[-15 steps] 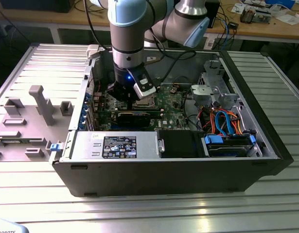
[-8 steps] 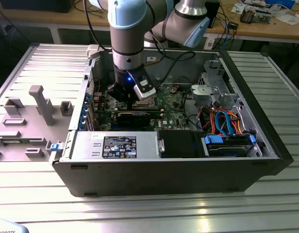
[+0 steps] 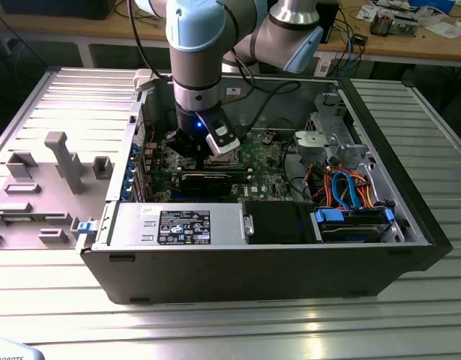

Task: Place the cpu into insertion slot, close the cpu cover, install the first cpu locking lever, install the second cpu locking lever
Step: 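Install the second cpu locking lever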

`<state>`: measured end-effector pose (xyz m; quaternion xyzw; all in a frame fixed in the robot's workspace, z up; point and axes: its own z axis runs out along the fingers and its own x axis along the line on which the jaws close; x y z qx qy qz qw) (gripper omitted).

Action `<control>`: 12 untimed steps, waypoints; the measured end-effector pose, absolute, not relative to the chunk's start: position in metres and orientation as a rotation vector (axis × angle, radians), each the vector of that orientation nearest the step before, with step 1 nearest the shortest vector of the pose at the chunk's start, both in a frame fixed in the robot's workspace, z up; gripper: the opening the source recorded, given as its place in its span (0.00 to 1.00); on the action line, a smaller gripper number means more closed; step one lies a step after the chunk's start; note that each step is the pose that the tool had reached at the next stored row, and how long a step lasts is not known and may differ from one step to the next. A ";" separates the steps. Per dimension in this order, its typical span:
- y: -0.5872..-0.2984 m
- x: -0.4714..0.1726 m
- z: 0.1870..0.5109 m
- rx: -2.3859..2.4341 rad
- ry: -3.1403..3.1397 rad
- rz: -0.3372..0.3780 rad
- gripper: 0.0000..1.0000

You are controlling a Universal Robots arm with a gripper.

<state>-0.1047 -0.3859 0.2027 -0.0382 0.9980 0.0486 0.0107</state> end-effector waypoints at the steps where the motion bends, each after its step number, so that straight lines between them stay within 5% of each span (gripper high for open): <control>1: -0.386 -0.105 0.203 -0.120 3.114 0.152 0.11; 12: -0.386 -0.105 0.229 -0.123 3.119 0.084 0.11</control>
